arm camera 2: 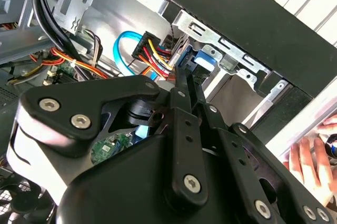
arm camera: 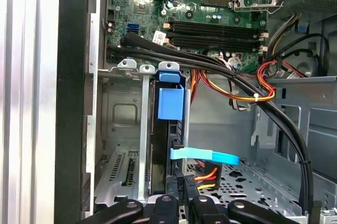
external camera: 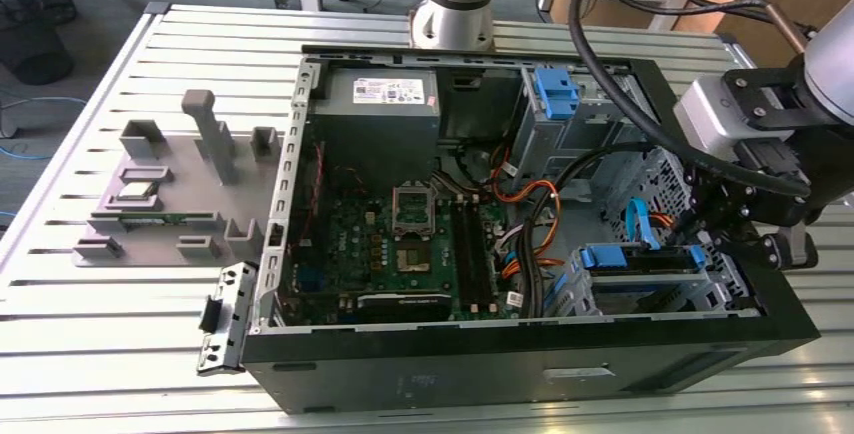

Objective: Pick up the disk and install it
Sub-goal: 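Insert the second disk wire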

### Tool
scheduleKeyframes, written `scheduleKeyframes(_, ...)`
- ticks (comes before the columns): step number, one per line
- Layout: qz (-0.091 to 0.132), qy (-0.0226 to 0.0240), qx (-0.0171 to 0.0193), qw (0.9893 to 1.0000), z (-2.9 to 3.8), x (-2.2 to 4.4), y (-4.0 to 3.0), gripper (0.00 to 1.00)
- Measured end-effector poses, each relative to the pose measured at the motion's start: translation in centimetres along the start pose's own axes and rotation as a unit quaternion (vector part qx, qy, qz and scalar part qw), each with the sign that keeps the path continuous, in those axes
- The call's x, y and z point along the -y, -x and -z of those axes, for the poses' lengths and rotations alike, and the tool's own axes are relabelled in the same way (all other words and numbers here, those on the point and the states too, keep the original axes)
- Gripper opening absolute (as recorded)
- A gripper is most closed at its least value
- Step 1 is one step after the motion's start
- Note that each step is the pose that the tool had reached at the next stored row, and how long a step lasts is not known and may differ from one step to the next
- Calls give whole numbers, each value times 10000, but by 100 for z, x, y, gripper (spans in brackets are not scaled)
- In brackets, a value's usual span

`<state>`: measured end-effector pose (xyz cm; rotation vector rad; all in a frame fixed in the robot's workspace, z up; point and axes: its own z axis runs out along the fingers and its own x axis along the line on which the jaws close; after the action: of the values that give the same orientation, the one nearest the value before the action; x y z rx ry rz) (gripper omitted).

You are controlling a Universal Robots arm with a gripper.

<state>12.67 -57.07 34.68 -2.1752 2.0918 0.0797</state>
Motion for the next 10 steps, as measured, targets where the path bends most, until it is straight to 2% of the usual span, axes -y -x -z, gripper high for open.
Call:
scheduleKeyframes(5, 19, -33, 5, 10000, -9, -15, -4, 17)
scheduleKeyframes(8, 33, -69, 12, 10000, -16, -33, -7, 17)
scheduleKeyframes(10, 35, -74, 12, 10000, -20, -33, -8, 17)
